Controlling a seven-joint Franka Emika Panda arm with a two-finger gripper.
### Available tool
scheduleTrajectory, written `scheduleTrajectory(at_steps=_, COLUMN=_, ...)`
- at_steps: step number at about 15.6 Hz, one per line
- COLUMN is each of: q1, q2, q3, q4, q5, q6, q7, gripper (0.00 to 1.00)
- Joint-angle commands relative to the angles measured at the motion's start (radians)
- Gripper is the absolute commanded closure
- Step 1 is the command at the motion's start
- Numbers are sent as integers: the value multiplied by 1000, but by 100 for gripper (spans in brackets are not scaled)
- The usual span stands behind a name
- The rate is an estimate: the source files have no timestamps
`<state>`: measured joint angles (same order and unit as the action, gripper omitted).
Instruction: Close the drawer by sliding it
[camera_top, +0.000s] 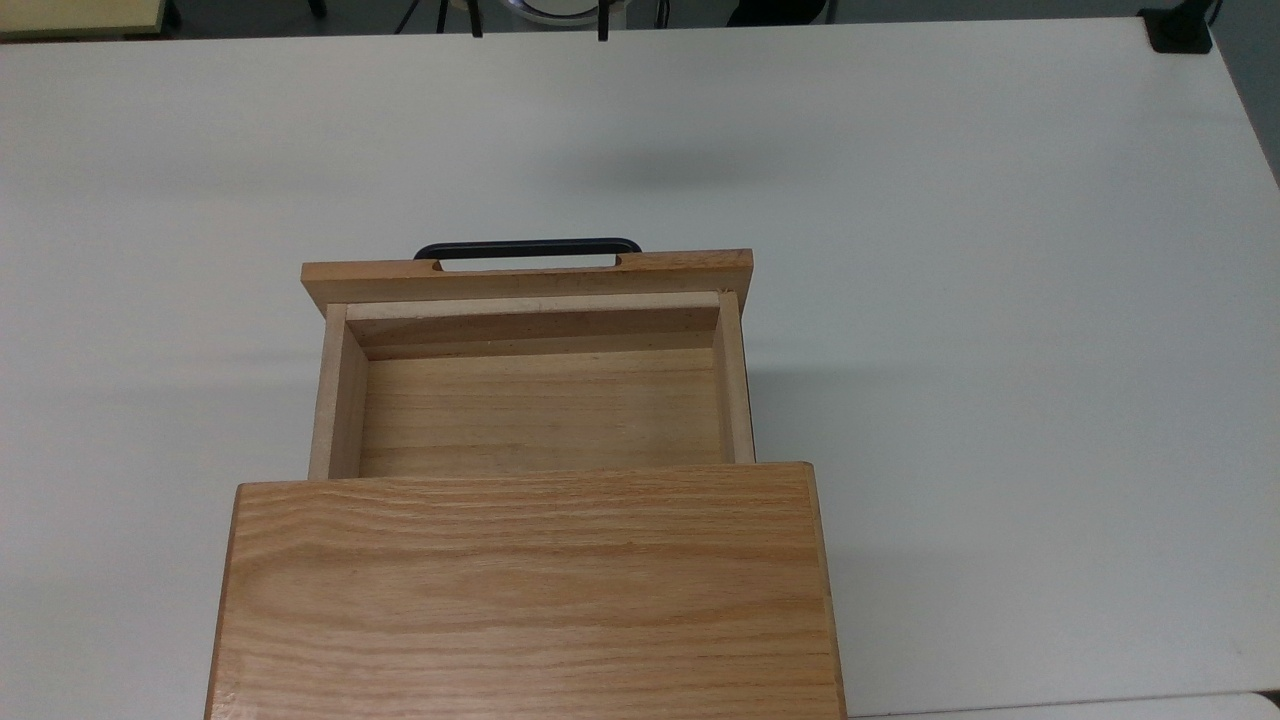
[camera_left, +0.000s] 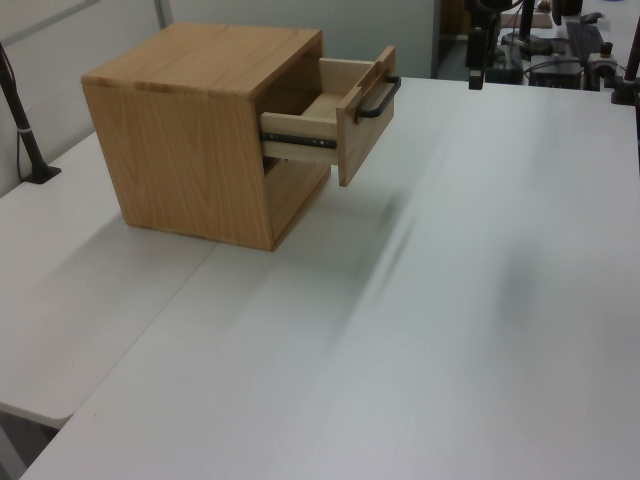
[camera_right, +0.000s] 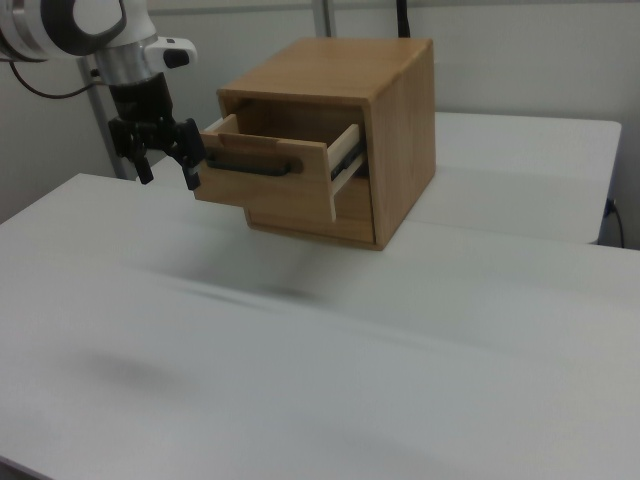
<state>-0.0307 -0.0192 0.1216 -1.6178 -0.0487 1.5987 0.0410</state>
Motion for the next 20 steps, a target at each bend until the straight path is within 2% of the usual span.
scheduleTrajectory(at_steps=1, q1=-2, q2=16, q3=-5, q4=21, q5=0, q6=10, q7=-47, gripper=0)
scheduleTrajectory(at_steps=11, q1=0, q2=18, q3=-5, q4=21, q5=1, q6=10, q7=-50, gripper=1)
scheduleTrajectory(at_steps=13, q1=0, q2=18, q3=-4, q4=19, q5=1, q6=10, q7=-52, gripper=18)
scheduleTrajectory(at_steps=19, q1=3, q2=22, q3=-3, q4=18, q5=3, q6=12, q7=-52, gripper=94)
scheduleTrajectory(at_steps=20, q1=3, q2=24, q3=-3, q4=18, q5=3, q6=12, q7=-52, gripper=100)
